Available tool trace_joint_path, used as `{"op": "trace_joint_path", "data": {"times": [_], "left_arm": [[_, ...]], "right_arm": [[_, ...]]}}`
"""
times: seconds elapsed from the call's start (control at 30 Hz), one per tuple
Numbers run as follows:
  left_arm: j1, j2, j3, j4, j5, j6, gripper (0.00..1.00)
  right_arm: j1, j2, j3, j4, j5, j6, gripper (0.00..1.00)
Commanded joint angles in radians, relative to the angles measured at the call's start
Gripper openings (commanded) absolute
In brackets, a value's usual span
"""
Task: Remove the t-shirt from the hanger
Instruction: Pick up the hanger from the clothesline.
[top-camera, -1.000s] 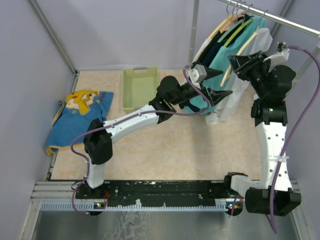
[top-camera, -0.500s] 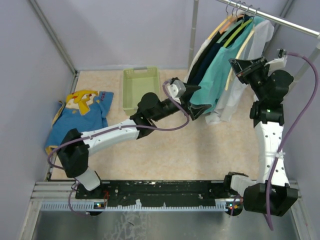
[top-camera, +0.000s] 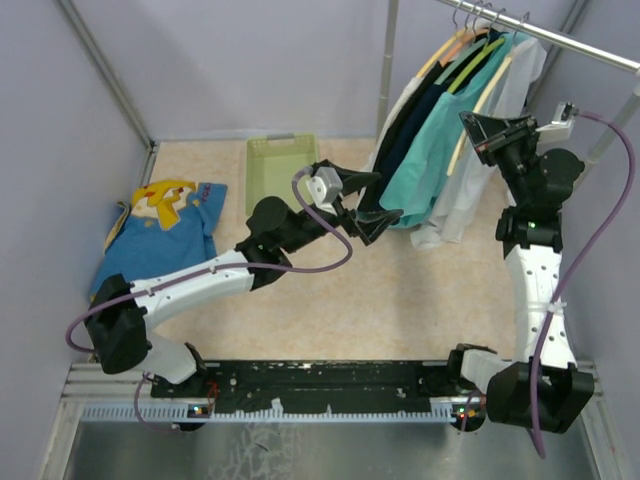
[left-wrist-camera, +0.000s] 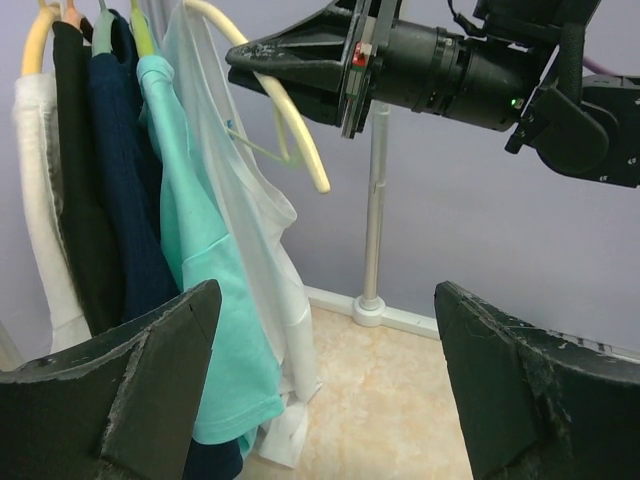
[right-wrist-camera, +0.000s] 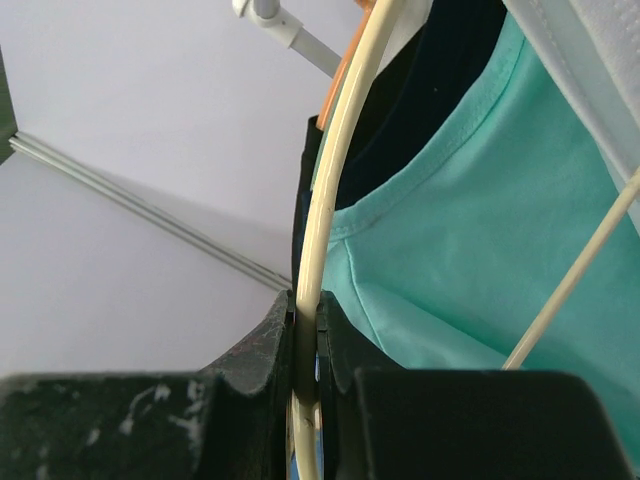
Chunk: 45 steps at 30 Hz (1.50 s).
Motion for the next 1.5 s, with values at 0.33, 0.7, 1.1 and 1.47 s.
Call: {"op": "trace_joint_path", "data": {"times": [0.33, 0.7, 1.1, 1.47], "left_arm": [[-0.006, -0.057, -0.035, -0.011, -0.034, 0.013, 0.92], [-0.020, -0.074, -0.029, -0.026, -0.043, 0.032, 0.92], [-0.127, -0.070, -0.018, -0.060, -0.090, 0.081, 0.93], [-0.234, -0.019, 0.010, -0.056, -0.225, 0.165, 0.93]], "right_arm": [[-0.008, -0.088, 0.043, 0.160, -0.009, 0.006, 0.00], [-0.008, -0.170, 0.013, 0.107, -0.029, -0.007, 0.00], [0.024, -0.360, -0.164, 0.026, 0.031, 0.012, 0.00], [0.055, -0.492, -0.264, -0.019, 0.082, 0.018, 0.00]]}}
